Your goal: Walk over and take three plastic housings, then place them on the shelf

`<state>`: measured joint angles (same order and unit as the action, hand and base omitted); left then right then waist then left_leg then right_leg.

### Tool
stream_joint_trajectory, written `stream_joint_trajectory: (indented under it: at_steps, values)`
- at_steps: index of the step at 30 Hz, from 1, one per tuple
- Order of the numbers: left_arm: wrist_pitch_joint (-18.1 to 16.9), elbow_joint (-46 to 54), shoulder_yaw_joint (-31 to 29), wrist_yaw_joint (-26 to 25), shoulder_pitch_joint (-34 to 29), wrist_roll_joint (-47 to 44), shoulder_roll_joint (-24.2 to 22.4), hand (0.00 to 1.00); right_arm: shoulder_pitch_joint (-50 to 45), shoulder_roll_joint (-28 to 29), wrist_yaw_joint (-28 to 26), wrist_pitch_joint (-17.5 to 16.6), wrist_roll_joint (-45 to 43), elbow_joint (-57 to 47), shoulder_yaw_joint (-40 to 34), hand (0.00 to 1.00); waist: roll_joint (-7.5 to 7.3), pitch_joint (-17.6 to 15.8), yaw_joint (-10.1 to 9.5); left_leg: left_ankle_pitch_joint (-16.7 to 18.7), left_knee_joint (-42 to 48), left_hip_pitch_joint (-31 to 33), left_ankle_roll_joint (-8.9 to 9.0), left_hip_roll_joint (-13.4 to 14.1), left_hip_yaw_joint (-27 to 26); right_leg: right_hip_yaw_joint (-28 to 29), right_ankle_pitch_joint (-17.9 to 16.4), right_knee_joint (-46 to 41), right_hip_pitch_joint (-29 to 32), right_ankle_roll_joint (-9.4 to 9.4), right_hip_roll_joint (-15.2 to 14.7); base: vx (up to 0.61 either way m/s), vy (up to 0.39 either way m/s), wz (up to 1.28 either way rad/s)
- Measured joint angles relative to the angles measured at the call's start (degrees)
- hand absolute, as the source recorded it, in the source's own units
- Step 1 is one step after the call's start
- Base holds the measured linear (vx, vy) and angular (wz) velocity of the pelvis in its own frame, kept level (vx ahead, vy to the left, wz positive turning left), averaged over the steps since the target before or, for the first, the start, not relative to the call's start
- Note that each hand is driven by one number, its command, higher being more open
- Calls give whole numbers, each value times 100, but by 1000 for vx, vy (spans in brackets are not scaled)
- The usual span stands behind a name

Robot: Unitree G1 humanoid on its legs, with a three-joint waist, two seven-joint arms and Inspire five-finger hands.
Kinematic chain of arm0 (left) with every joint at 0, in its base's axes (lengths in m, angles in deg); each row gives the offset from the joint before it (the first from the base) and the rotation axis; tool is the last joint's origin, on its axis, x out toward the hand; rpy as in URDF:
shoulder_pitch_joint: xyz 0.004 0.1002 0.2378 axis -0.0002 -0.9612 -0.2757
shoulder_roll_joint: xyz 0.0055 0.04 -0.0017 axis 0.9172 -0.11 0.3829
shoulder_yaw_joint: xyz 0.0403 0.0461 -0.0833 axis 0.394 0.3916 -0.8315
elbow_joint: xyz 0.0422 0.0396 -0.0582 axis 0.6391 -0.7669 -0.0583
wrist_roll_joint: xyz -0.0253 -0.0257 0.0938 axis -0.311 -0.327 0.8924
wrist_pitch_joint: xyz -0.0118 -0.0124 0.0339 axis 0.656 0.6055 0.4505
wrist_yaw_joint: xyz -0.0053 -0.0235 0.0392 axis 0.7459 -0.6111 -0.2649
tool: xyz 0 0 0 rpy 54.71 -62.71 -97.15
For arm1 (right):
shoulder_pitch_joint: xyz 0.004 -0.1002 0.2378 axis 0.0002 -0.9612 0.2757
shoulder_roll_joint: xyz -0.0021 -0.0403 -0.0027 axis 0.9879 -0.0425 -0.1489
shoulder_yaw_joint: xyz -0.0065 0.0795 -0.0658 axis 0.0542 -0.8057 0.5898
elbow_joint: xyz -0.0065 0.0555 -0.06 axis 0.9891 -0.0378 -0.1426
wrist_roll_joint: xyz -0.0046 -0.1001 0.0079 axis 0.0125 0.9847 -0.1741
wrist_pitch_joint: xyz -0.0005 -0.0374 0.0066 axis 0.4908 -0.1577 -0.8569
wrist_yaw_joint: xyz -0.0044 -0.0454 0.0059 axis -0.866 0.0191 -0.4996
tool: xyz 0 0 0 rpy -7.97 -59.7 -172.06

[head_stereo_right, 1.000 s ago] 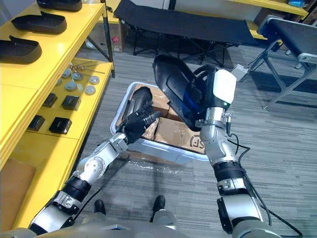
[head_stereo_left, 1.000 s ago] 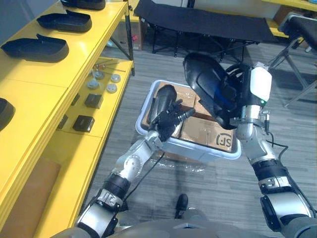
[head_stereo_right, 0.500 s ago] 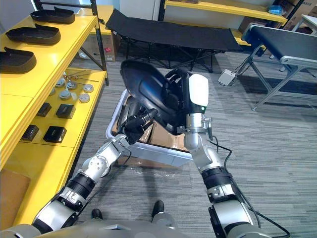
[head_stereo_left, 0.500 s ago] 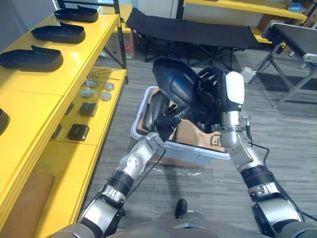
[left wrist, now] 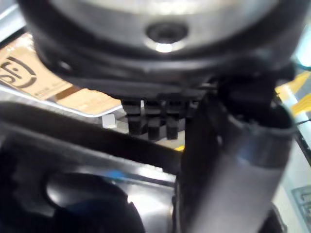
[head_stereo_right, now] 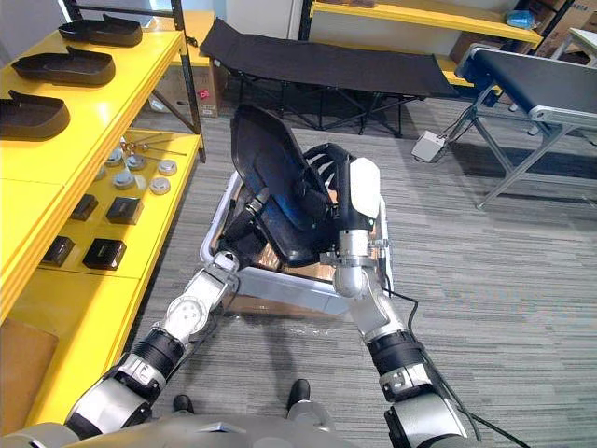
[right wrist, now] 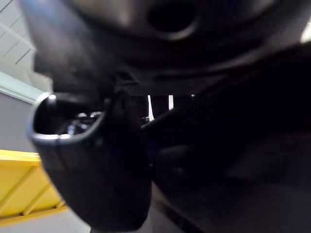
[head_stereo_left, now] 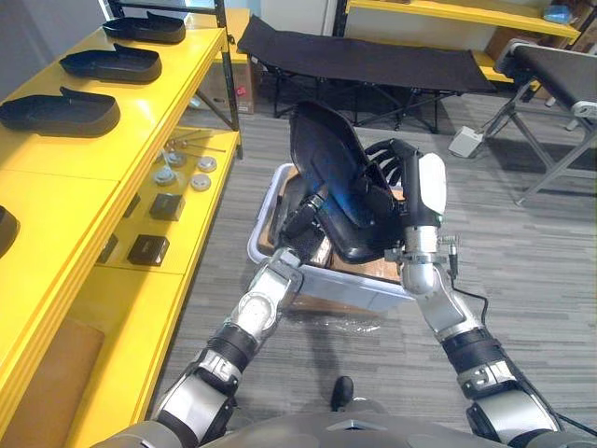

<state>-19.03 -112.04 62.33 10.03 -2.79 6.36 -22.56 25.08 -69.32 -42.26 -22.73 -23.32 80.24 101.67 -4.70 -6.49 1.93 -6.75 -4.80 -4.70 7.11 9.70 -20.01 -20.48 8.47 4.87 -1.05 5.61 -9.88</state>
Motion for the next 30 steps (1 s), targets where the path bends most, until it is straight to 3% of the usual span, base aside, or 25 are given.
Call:
stream_joint_trajectory:
  at_steps: [4,13,14,19,23,26,30]
  values:
    - [-9,0,-51,88,-34,-144,-123,0,-103,45,120,-298,2,-65,78,0,1,7,12,13,0,-4,12,3,-6,-3,-31,0,2,-34,1,0,0,0]
    - [-146,0,-35,361,-119,175,-123,0,-286,157,351,-357,0,-186,150,0,-6,29,8,31,1,-4,18,7,-7,-33,-22,0,-2,-17,-1,0,0,0]
    - [-144,0,-33,390,-138,304,-122,0,-321,184,380,-389,0,-190,143,100,-6,38,6,35,1,-4,16,6,-7,-37,-16,0,-3,-24,-3,0,0,0]
    - [-273,41,-29,427,-307,809,-122,0,-577,208,457,-542,-3,-193,194,100,-28,144,6,57,2,-4,17,6,-7,-41,-14,0,-4,-25,-3,0,0,0]
    - [-296,897,-115,24,-665,1505,57,0,-839,193,403,-438,-12,-611,310,100,-3,171,2,72,3,1,19,6,-16,-43,-30,-1,9,-20,6,0,0,0]
    - [-288,1867,-543,-274,-1209,2379,86,0,-1060,206,266,-432,-544,-1452,201,100,69,212,-13,86,4,0,27,7,-12,-57,-39,-1,9,-33,11,0,0,0]
    - [-399,2680,-1408,-1049,-1643,4171,46,0,-1476,326,-247,-580,-1395,-2063,-37,100,180,281,-19,94,4,0,21,8,11,-121,-43,-1,-18,-34,13,2,0,3]
